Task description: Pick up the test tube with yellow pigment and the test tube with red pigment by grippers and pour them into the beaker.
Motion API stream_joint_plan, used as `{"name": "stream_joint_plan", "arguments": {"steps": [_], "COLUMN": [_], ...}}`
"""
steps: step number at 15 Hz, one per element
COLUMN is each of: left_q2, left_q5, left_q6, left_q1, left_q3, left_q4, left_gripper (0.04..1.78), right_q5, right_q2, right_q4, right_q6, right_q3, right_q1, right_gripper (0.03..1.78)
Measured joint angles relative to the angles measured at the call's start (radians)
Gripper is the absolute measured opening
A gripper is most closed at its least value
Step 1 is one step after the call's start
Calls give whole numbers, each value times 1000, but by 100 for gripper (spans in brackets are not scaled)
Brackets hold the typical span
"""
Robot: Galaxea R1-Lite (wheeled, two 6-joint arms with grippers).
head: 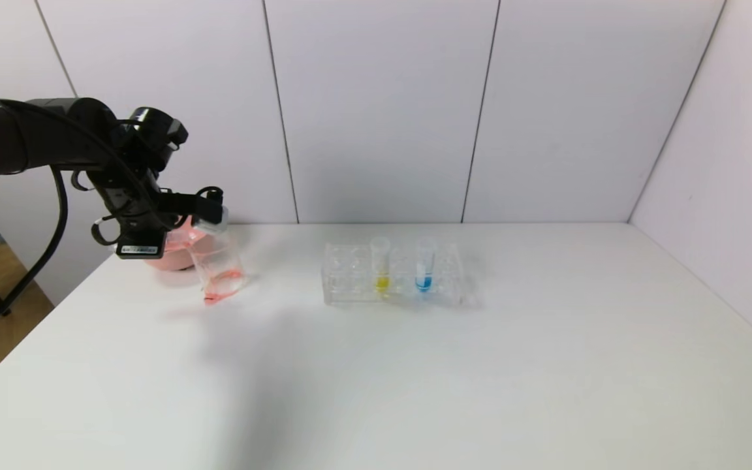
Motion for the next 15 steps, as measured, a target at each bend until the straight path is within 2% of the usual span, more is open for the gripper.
{"name": "stream_joint_plan", "arguments": {"steps": [15], "left_q2": [6], "left_q5": [50], "left_q6": [-32], "left_q1": [-18], "left_q3": [-3], "left_q4": [-3], "left_gripper": [45], "right_q5": [0], "right_q2": [0], "right_q4": [0], "right_q6": [0], "right_q3": [0], "right_q1": [0], "right_gripper": [170]}}
